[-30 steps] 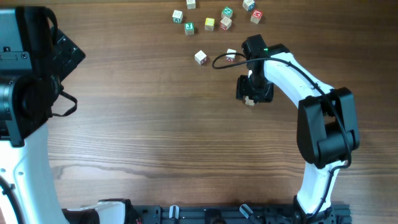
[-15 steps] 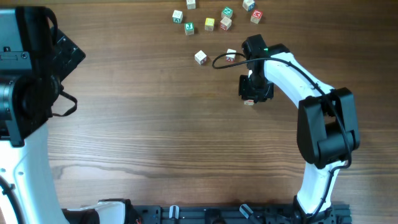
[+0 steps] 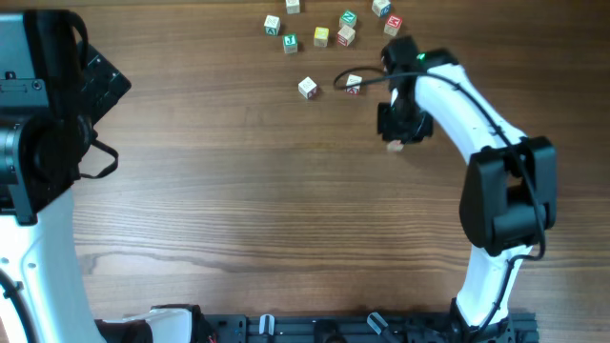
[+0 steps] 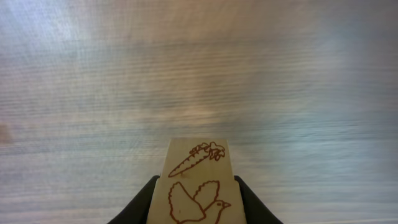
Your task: Form a tower
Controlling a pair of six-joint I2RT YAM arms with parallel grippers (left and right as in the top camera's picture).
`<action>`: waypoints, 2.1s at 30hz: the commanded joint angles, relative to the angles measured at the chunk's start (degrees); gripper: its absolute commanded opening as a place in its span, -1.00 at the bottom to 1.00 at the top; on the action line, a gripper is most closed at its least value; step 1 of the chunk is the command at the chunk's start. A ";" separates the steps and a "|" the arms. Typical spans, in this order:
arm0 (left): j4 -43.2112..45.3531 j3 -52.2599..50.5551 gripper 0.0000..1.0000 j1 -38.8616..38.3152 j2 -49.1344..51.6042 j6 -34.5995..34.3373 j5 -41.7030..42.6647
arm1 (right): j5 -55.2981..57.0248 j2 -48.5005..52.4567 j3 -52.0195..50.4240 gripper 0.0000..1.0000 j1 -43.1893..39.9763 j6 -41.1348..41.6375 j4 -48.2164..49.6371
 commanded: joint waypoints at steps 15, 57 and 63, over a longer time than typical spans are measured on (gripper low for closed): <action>-0.46 -0.13 1.00 0.42 0.44 -0.13 0.28 | -3.26 0.55 -5.79 -0.84 -2.19 -6.43 4.74; -0.90 -0.13 1.00 0.42 0.44 -0.13 0.28 | -0.90 -0.02 18.08 1.00 -2.58 30.21 -15.93; -0.90 -0.13 1.00 0.42 0.44 -0.13 0.26 | -15.80 -0.13 17.94 0.99 -2.56 26.40 -15.30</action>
